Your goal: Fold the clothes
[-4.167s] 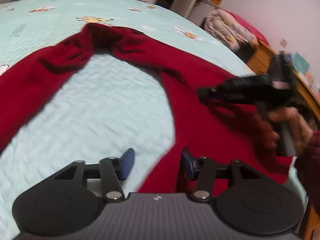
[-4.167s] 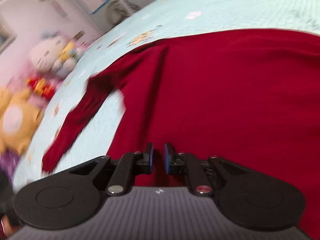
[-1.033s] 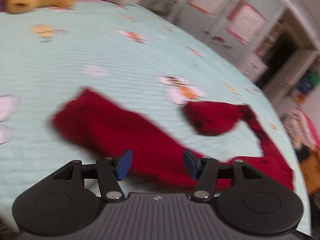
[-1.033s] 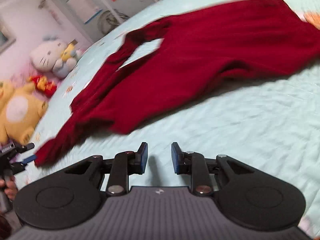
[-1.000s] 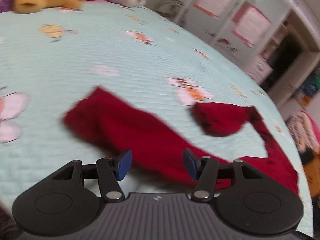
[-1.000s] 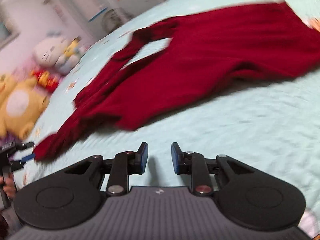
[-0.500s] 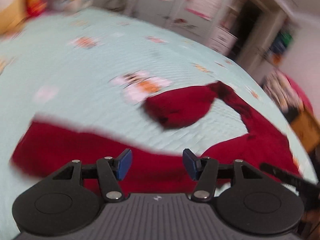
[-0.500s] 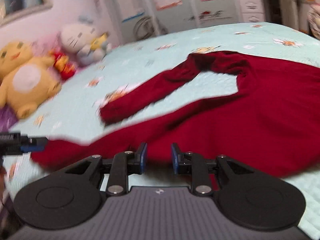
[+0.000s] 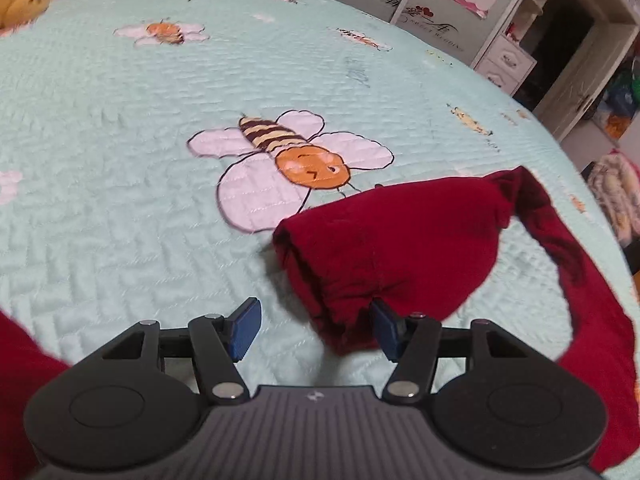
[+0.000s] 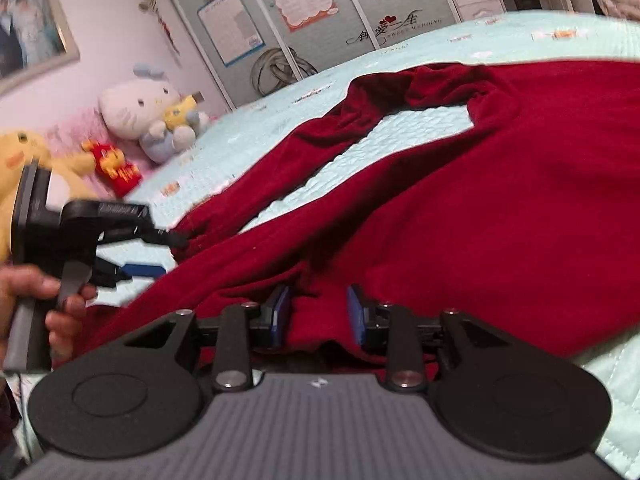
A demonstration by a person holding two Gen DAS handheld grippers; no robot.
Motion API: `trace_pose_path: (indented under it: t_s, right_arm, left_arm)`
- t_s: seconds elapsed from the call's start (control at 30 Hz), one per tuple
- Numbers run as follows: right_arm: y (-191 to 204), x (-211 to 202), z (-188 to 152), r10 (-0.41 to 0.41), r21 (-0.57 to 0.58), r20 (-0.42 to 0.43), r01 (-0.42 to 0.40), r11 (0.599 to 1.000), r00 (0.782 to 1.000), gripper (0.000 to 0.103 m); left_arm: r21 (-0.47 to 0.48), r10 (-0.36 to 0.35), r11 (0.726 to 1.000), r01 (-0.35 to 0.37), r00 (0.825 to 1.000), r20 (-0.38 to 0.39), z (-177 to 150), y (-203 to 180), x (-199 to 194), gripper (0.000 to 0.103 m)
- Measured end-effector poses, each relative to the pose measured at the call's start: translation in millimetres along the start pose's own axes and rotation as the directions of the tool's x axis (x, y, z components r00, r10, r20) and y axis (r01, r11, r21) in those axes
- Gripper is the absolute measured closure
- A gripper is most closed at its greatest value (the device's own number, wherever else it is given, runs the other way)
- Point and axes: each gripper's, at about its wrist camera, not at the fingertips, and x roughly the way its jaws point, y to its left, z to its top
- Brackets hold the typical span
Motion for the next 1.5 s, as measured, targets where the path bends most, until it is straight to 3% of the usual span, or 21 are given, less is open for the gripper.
trace_pose_path:
  t_s: [0.13, 0.27, 0.37, 0.4, 0.43, 0.5, 0.6, 0.73, 0.87, 1.03, 1.13, 1.2, 1.23, 1.3, 1.4, 1.5]
  right_arm:
    - [25.0, 4.1, -5.6, -0.093, -0.154, 0.004, 0.093, 0.984, 0.996, 0.065]
    - [12.0, 4.2, -3.6, -0.051, -0.097, 0.006, 0.051, 0.994, 0.999, 0.064]
    - [-0.8, 1.4, -3.2, 0.004, -0.019, 0.010, -0.004, 1.000, 1.000, 0.063]
    - [-4.2, 0.5, -3.5, 0.020, 0.006, 0.013, -0.020, 1.000, 1.000, 0.063]
    - [-5.4, 0.1, -3.8, 0.027, 0.018, 0.015, -0.027, 0.999, 1.000, 0.063]
    - [-5.7, -0.2, -4.3, 0.032, 0.026, 0.016, -0.033, 0.999, 0.999, 0.063]
    - [-5.9, -0.4, -5.0, 0.036, 0.029, 0.018, -0.036, 0.999, 0.999, 0.063]
    - [-11.0, 0.4, -4.2, 0.054, 0.055, 0.021, -0.055, 0.997, 0.998, 0.063]
    - [-16.1, 0.2, -3.9, 0.073, 0.080, 0.023, -0.074, 0.994, 0.997, 0.063]
    - [-20.5, 0.3, -0.9, 0.091, 0.112, 0.017, -0.092, 0.989, 0.996, 0.063]
    - [-18.4, -1.9, 8.5, 0.104, 0.116, -0.020, -0.101, 0.988, 0.994, 0.063]
    - [-26.0, -8.9, 24.1, 0.176, 0.184, -0.028, -0.168, 0.968, 0.984, 0.062]
    - [-33.6, -16.0, 36.1, 0.221, 0.218, 0.007, -0.217, 0.951, 0.975, 0.063]
    - [-53.1, -30.7, 67.9, 0.208, 0.235, 0.133, -0.235, 0.943, 0.969, 0.063]
    - [-111.6, -24.6, 125.0, 0.124, 0.376, 0.311, -0.242, 0.895, 0.942, 0.063]
    - [-177.3, 17.4, 170.1, -0.034, 0.568, 0.392, -0.213, 0.795, 0.919, 0.062]
  left_arm:
    - [0.040, 0.042, 0.998, -0.042, 0.999, 0.015, -1.2, -17.6, 11.1, 0.025]
    - [-0.048, -0.062, 0.997, 0.065, 0.996, 0.056, -0.8, -3.8, 8.7, 0.027]
    - [-0.101, -0.111, 0.988, 0.117, 0.992, 0.062, 4.4, 8.8, 11.6, 0.039]
    - [-0.096, -0.110, 0.989, 0.115, 0.992, 0.058, 6.7, 9.6, 13.3, 0.050]
    - [-0.078, -0.111, 0.990, 0.116, 0.992, 0.057, 8.6, 8.5, 14.4, 0.069]
    - [-0.067, -0.154, 0.985, 0.157, 0.987, 0.038, 13.6, 6.0, 17.2, 0.090]
    - [-0.056, -0.171, 0.983, 0.175, 0.983, 0.073, 27.8, 3.0, 10.1, 0.091]
    - [-0.036, -0.186, 0.979, 0.198, 0.957, 0.221, 65.6, -0.3, -21.2, 0.092]
    - [0.060, -0.161, 0.987, 0.149, 0.921, 0.355, 122.0, -17.2, -47.4, 0.092]
    - [0.233, -0.118, 0.972, 0.012, 0.885, 0.450, 186.9, -72.8, -58.2, 0.092]
    - [0.316, -0.114, 0.948, -0.045, 0.877, 0.467, 218.5, -108.9, -53.4, 0.092]
    - [0.351, -0.102, 0.933, -0.081, 0.874, 0.476, 235.1, -127.4, -45.6, 0.092]
    - [0.355, -0.090, 0.930, -0.099, 0.873, 0.480, 240.6, -133.1, -38.9, 0.092]
    - [0.364, -0.065, 0.922, -0.134, 0.871, 0.487, 251.5, -144.4, -25.5, 0.092]
    - [0.376, -0.029, 0.908, -0.187, 0.866, 0.500, 267.9, -161.3, -5.4, 0.092]
    - [0.382, 0.017, 0.891, -0.247, 0.857, 0.515, 284.9, -174.2, 14.1, 0.091]
